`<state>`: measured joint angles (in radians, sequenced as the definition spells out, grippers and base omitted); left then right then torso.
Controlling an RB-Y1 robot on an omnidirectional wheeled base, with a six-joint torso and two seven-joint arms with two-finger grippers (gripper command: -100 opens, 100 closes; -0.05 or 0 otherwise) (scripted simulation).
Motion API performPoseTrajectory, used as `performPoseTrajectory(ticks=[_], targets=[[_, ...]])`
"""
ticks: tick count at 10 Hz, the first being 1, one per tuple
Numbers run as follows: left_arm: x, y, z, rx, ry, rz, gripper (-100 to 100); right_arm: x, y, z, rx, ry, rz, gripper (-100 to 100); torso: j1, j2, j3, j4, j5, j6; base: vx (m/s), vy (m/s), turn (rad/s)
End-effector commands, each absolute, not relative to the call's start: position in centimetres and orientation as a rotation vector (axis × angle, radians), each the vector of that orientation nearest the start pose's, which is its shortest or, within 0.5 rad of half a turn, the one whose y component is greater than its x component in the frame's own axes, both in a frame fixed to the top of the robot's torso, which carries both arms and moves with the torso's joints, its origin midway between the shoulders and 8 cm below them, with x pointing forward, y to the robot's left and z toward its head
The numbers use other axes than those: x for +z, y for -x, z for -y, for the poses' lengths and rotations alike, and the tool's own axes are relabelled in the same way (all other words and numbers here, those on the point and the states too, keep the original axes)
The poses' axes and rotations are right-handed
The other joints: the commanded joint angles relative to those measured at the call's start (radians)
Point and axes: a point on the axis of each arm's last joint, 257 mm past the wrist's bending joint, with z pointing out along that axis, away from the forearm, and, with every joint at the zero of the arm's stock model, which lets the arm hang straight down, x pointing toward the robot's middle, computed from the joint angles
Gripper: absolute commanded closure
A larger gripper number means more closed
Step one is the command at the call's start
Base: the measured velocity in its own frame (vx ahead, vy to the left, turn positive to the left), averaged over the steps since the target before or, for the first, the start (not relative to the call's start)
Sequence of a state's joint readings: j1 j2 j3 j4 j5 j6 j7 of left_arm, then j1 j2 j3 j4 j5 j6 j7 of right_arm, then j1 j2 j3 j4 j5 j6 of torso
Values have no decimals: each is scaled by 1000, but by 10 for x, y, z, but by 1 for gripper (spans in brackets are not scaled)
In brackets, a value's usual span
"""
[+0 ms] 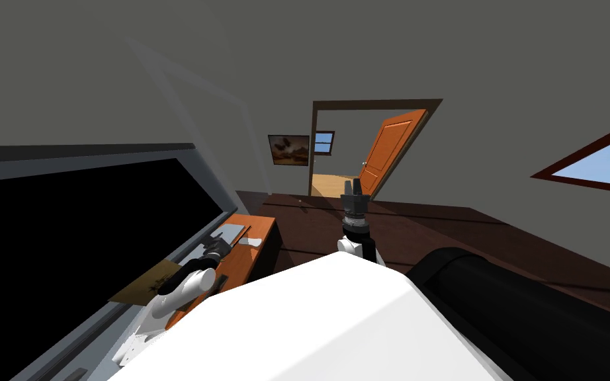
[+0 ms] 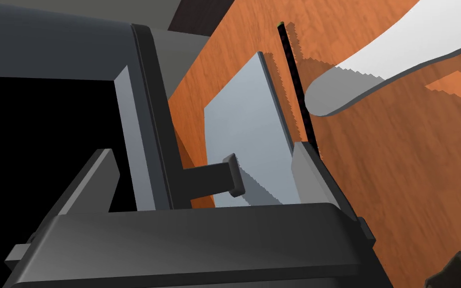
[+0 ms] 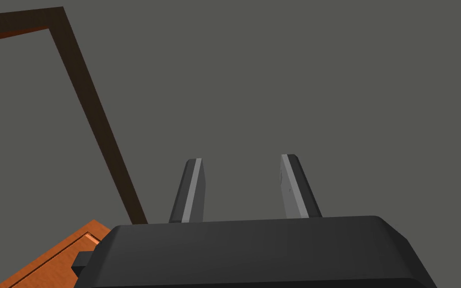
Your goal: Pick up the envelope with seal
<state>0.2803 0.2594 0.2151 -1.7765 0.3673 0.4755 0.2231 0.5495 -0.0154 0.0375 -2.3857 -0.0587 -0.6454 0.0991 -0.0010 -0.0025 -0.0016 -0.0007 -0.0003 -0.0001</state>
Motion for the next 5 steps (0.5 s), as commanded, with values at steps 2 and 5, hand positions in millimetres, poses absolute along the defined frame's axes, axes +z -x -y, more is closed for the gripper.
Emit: performPoseTrajectory(ticks=[2,5], targets=[[-363,-406,-427,-923,2036,-1121,-100,79,-291,270,1306,-493,-462,0,0,0,0,0,0,0,51,-16,16],[-385,-393,-432,-869,2138,-1122,-100,79,-291,270,1306,-493,-462,0,0,-1,-1,0,0,0,50,-17,18]])
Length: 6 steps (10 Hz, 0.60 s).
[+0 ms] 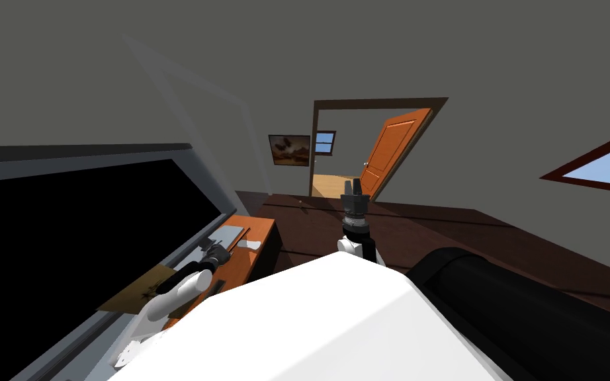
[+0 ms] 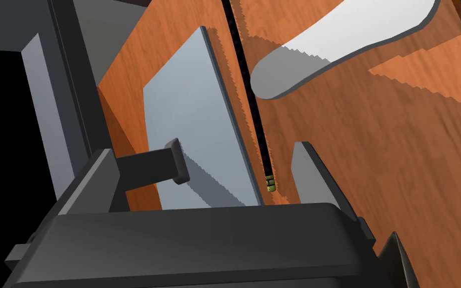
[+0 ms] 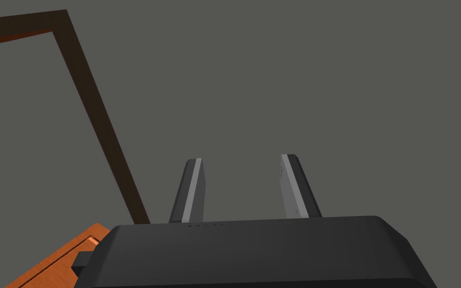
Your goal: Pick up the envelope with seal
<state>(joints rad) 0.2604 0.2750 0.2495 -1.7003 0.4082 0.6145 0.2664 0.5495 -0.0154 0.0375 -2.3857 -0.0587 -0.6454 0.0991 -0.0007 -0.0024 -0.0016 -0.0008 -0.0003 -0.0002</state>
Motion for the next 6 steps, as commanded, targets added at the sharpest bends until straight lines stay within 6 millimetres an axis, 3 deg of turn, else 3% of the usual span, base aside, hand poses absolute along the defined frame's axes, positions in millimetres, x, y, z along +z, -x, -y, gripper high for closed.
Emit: performPoseTrajectory(ticks=[1,3,6], targets=[[-397,-385,-439,-842,2201,-1100,-100,79,-291,270,1306,-493,-462,0,0,0,0,0,0,0,41,-13,25],[-404,-380,-437,-817,2231,-1117,-100,79,-291,270,1306,-493,-462,0,0,0,0,0,0,0,29,-8,7],[-431,-357,-448,-731,2375,-1082,-100,79,-291,270,1306,-493,-462,0,0,1,1,0,0,0,31,-12,25]])
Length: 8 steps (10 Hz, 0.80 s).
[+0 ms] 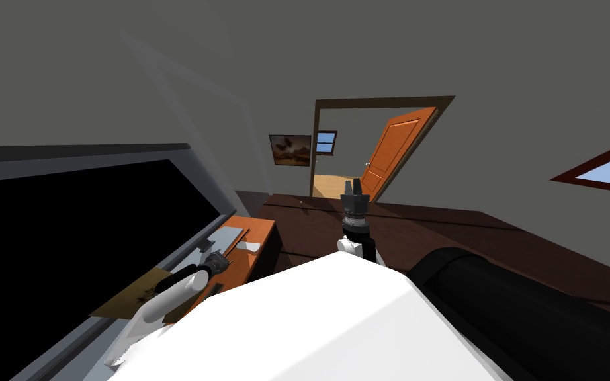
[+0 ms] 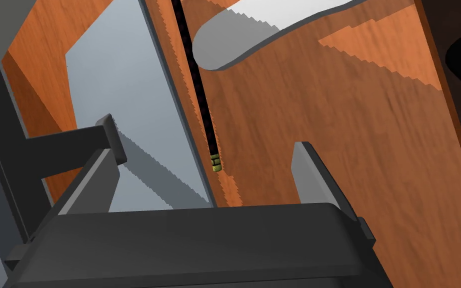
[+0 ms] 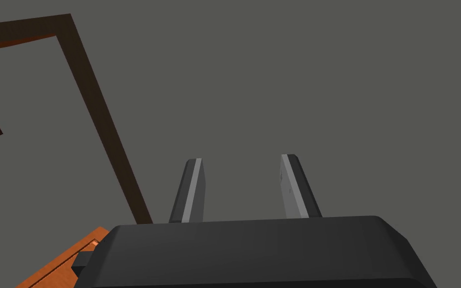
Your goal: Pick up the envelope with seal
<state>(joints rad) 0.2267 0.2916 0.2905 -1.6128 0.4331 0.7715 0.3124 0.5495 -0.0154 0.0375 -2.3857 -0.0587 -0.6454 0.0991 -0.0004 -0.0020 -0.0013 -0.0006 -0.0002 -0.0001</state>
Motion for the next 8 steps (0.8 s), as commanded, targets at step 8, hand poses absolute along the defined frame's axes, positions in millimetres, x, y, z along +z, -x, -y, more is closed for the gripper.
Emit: performPoseTrajectory(ticks=[8], targets=[[-477,-299,-464,-507,2652,-1007,-100,79,-291,270,1307,-493,-462,0,1,1,1,0,0,0,23,-6,27]])
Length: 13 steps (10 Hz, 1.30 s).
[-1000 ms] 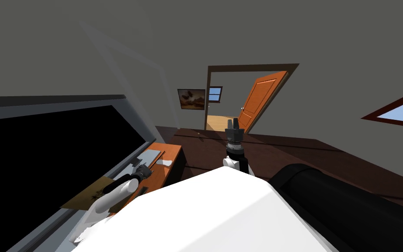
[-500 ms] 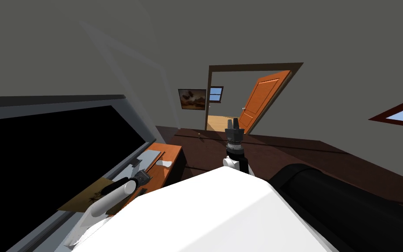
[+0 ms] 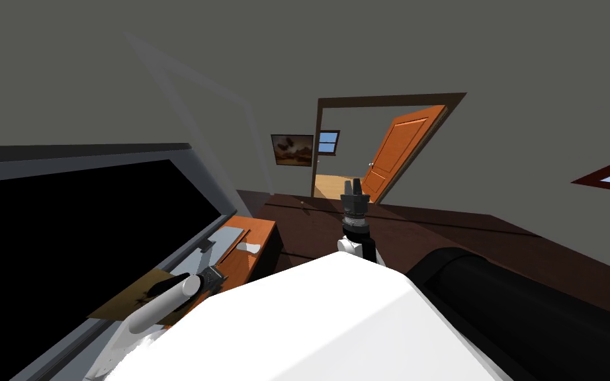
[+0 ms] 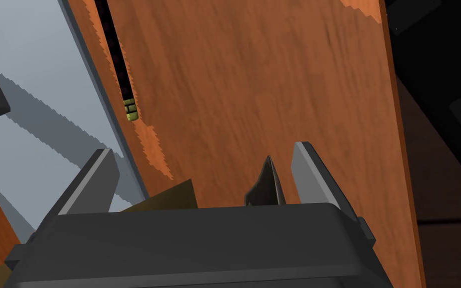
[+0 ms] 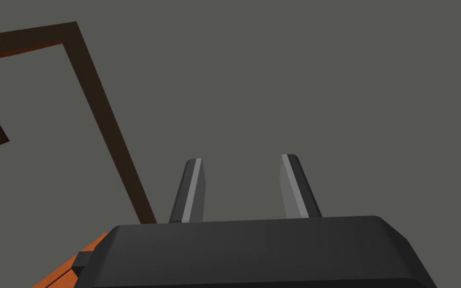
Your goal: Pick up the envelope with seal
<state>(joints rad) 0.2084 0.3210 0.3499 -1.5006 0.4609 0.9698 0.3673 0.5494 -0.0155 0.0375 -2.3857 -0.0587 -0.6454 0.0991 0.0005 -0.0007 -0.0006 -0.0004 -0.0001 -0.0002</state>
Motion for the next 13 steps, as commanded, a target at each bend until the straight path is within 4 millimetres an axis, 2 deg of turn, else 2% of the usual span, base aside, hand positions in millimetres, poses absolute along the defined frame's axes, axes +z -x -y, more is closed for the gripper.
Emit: performPoseTrajectory(ticks=[1,2,3,5,6,7,8,11,13], targets=[[-477,-297,-463,-501,2658,-1009,-100,79,-291,270,1306,-493,-462,0,0,0,0,0,0,0,15,-1,18],[-485,-284,-467,-450,2712,-983,-100,79,-291,270,1307,-493,-462,0,0,0,0,0,0,0,14,3,32],[-485,-283,-467,-448,2714,-984,-100,79,-291,270,1306,-493,-462,0,0,0,0,0,0,0,13,2,18],[-496,-258,-474,-353,2807,-926,-100,79,-291,270,1306,-493,-462,0,0,0,0,0,0,0,17,4,44],[-497,-256,-473,-345,2814,-929,-100,79,-291,270,1306,-493,-462,0,0,0,0,0,0,0,15,6,22],[-501,-244,-476,-296,2859,-901,-100,79,-291,270,1307,-493,-462,0,0,0,0,0,0,0,11,10,30],[-501,-244,-476,-296,2859,-901,-100,79,-291,270,1306,-493,-462,0,1,1,0,0,0,0,8,9,19],[-508,-212,-483,-172,2965,-816,-100,79,-291,270,1306,-493,-462,0,1,0,0,0,0,0,16,16,43],[-509,-202,-484,-130,2998,-791,-100,79,-291,270,1307,-493,-462,0,1,0,0,0,0,0,13,14,15]])
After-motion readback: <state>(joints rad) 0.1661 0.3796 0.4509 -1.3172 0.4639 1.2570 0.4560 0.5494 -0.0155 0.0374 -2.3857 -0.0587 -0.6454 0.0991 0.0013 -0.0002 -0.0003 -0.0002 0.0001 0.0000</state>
